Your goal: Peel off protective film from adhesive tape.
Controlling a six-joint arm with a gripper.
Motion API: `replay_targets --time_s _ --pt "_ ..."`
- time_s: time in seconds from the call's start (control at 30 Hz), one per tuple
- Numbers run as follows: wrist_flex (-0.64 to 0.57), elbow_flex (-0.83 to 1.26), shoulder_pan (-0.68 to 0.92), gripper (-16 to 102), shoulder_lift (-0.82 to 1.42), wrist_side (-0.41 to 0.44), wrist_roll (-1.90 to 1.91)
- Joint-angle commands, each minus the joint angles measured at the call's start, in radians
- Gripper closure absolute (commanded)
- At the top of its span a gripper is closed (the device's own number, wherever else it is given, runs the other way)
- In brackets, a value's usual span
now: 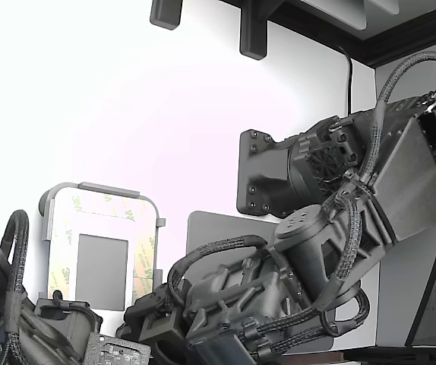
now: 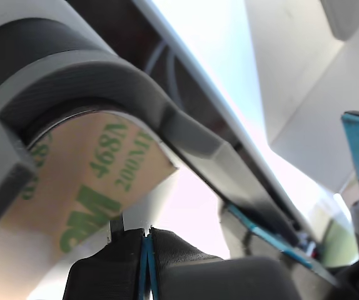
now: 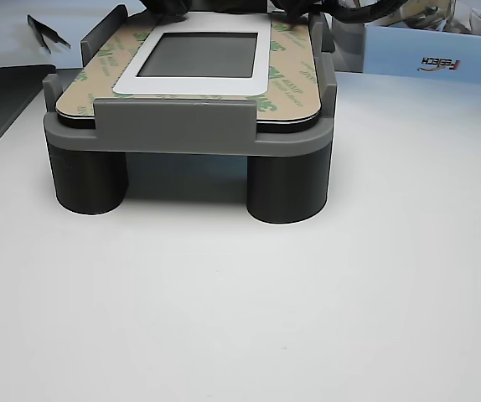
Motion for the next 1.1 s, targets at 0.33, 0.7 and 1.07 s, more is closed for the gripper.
replay_targets --time_s 0.33,0.7,1.07 --pt "-0.055 0.029 -0.012 96 0.046 -0.011 -0.003" --pt "-0.049 0.041 -0.009 96 0.058 -0.006 0.008" --pt "-0.066 0.067 -0.008 96 0.075 -0.008 0.005"
